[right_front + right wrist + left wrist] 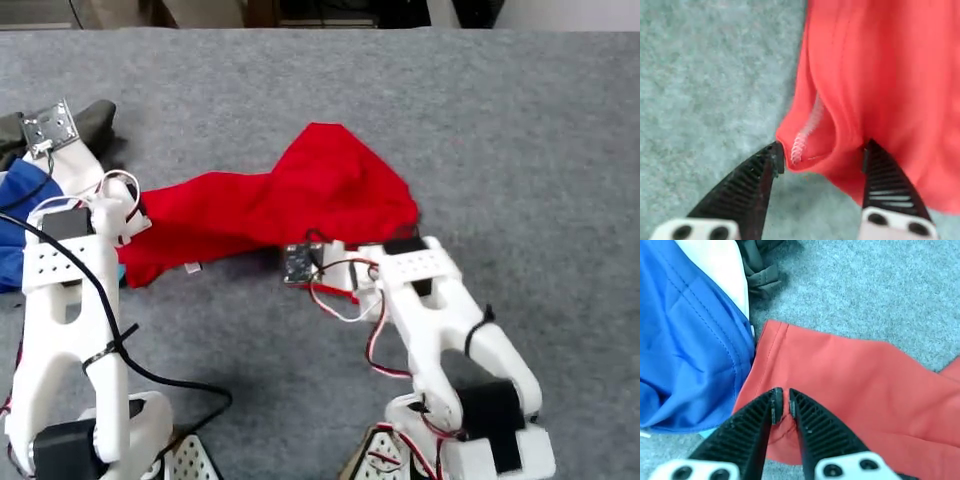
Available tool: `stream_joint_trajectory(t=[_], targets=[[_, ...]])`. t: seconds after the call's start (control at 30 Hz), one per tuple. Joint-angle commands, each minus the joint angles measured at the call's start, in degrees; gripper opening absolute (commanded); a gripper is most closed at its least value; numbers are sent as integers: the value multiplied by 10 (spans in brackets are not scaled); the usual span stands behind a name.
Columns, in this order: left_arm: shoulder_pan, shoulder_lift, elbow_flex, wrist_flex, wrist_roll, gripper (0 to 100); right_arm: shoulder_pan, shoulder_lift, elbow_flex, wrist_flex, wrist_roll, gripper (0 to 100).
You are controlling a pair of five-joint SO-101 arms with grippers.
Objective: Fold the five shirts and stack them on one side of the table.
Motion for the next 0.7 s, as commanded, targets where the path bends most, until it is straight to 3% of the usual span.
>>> stream_joint_trajectory(t=[0.0, 0.23, 0.5, 0.67], targets=[[-2, -18, -2, -19, -4, 19, 10, -104, 14, 25, -5, 260], [-2, -18, -2, -20, -4, 19, -31, -226, 102, 38, -6, 260], [-2, -18, 0, -20, -4, 19, -29, -189, 124, 19, -2, 260], [-2, -18, 0, -19, -4, 19, 13, -101, 113, -39, 24, 260]])
